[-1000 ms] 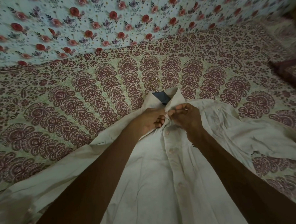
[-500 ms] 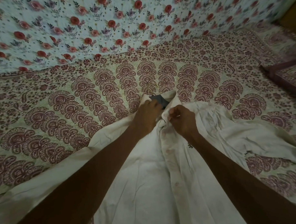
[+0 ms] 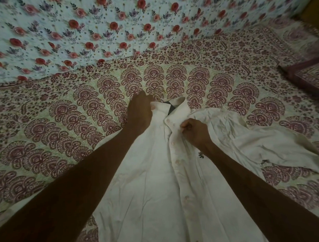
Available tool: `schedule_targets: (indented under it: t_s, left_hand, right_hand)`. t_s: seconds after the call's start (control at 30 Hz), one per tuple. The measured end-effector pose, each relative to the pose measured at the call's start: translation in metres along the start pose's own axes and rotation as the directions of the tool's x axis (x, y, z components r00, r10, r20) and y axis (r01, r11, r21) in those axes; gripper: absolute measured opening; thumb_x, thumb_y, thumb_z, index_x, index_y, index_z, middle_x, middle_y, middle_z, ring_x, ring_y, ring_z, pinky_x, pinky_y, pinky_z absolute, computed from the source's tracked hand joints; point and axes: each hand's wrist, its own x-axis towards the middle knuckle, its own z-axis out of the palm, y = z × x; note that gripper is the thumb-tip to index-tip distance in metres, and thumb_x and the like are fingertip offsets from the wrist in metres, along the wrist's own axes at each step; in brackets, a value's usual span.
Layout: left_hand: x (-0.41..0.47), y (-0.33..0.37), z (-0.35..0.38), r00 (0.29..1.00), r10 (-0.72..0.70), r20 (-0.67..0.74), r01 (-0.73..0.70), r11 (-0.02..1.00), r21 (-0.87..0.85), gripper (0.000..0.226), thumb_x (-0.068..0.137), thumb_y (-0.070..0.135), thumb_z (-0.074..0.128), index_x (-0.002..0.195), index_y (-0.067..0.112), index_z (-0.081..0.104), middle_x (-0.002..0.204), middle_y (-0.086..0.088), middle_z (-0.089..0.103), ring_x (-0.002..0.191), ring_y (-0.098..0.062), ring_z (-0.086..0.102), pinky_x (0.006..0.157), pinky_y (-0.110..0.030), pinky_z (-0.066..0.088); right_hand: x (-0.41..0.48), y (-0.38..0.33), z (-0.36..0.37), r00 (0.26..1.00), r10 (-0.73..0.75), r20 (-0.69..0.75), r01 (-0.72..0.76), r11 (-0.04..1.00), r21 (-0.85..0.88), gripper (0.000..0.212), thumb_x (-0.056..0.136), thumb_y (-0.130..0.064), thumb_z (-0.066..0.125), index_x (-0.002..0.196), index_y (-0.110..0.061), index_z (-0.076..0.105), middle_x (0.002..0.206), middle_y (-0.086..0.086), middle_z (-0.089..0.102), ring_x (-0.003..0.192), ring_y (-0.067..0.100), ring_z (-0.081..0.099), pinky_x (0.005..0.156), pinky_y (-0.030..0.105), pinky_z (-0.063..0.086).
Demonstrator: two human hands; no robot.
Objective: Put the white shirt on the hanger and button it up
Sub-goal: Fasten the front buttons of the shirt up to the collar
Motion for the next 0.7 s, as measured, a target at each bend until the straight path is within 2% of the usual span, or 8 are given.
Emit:
schedule_targets:
  t_s: [0.1, 0.2, 0.3, 0.37, 0.47, 0.53, 0.6, 0.7]
  left_hand:
    - [-0.004, -0.001, -0.001, 0.998, -0.044, 0.038, 0.042, 0.999, 0.028, 0.022, 0.083, 0.005, 0.067, 0.103, 0.014, 0.066, 0.103, -0.01, 0.058, 0.096, -0.029, 0.057, 0.073, -0.039, 0.048]
    - [-0.009, 0.007, 0.001, 1.0, -0.006, 0.03, 0.006, 1.0, 0.019, 0.033, 0.076, -0.001, 0.067, 0.104, 0.016, 0.06, 0.106, -0.009, 0.054, 0.096, -0.028, 0.053, 0.07, -0.037, 0.045]
    - [-0.01, 0.011, 0.002, 0.989, 0.107, 0.098, -0.124, 0.974, 0.191, 0.041, 0.076, 0.015, 0.076, 0.112, 0.016, 0.056, 0.112, -0.009, 0.055, 0.101, -0.028, 0.052, 0.08, -0.037, 0.043]
    - [-0.011, 0.008, 0.001, 0.979, 0.138, 0.151, -0.176, 0.945, 0.276, 0.047, 0.075, 0.023, 0.078, 0.116, 0.016, 0.054, 0.116, -0.009, 0.054, 0.105, -0.028, 0.051, 0.084, -0.038, 0.042]
    - [-0.015, 0.005, 0.001, 0.995, 0.081, 0.061, -0.091, 0.974, 0.206, 0.035, 0.076, 0.015, 0.077, 0.106, 0.017, 0.059, 0.109, -0.006, 0.056, 0.098, -0.025, 0.052, 0.079, -0.036, 0.045]
    - [-0.019, 0.006, 0.002, 1.0, -0.011, -0.017, 0.012, 0.997, 0.081, 0.033, 0.076, 0.01, 0.076, 0.103, 0.017, 0.059, 0.108, -0.006, 0.054, 0.095, -0.023, 0.053, 0.074, -0.035, 0.05]
    - [-0.025, 0.008, 0.004, 0.993, -0.071, -0.095, 0.072, 0.997, 0.006, 0.04, 0.074, 0.005, 0.076, 0.105, 0.016, 0.054, 0.113, -0.008, 0.049, 0.093, -0.022, 0.054, 0.07, -0.034, 0.052]
    - [-0.037, 0.013, 0.004, 0.99, -0.087, -0.107, 0.083, 0.996, -0.043, 0.041, 0.075, 0.006, 0.076, 0.106, 0.015, 0.05, 0.114, -0.008, 0.046, 0.092, -0.022, 0.056, 0.07, -0.036, 0.054]
  right_hand:
    - [-0.003, -0.004, 0.0, 0.999, 0.014, 0.034, -0.015, 1.0, 0.019, 0.014, 0.084, -0.016, 0.07, 0.097, -0.012, 0.069, 0.093, -0.001, 0.069, 0.092, 0.018, 0.065, 0.086, 0.023, 0.049]
    - [-0.008, -0.01, 0.005, 0.998, -0.026, 0.065, 0.034, 0.992, -0.123, 0.043, 0.075, -0.041, 0.079, 0.104, -0.013, 0.064, 0.096, 0.001, 0.068, 0.092, 0.017, 0.063, 0.082, 0.03, 0.051]
    - [-0.013, -0.014, 0.011, 0.998, -0.052, 0.043, 0.064, 0.937, -0.343, 0.061, 0.068, -0.059, 0.076, 0.107, -0.015, 0.059, 0.103, 0.004, 0.065, 0.099, 0.024, 0.061, 0.083, 0.04, 0.054]
    - [-0.014, -0.016, 0.015, 0.999, -0.05, 0.02, 0.054, 0.912, -0.406, 0.067, 0.069, -0.064, 0.072, 0.111, -0.015, 0.058, 0.108, 0.006, 0.064, 0.105, 0.028, 0.059, 0.085, 0.043, 0.053]
    - [-0.014, -0.018, 0.015, 0.998, -0.056, 0.015, 0.057, 0.896, -0.44, 0.065, 0.073, -0.063, 0.068, 0.115, -0.015, 0.057, 0.111, 0.007, 0.063, 0.107, 0.03, 0.057, 0.086, 0.043, 0.053]
    - [-0.016, -0.018, 0.013, 0.987, -0.161, -0.018, 0.14, 0.907, -0.397, 0.05, 0.078, -0.053, 0.068, 0.109, -0.016, 0.059, 0.103, 0.008, 0.063, 0.099, 0.029, 0.059, 0.079, 0.041, 0.055]
    - [-0.02, -0.014, 0.013, 0.948, -0.318, -0.033, 0.285, 0.889, -0.357, 0.031, 0.083, -0.04, 0.066, 0.102, -0.015, 0.063, 0.094, 0.008, 0.064, 0.089, 0.027, 0.06, 0.072, 0.038, 0.055]
    - [-0.024, -0.009, 0.02, 0.906, -0.412, 0.102, 0.412, 0.796, -0.443, 0.026, 0.092, -0.04, 0.055, 0.108, -0.024, 0.068, 0.107, 0.006, 0.067, 0.094, 0.027, 0.062, 0.077, 0.037, 0.054]
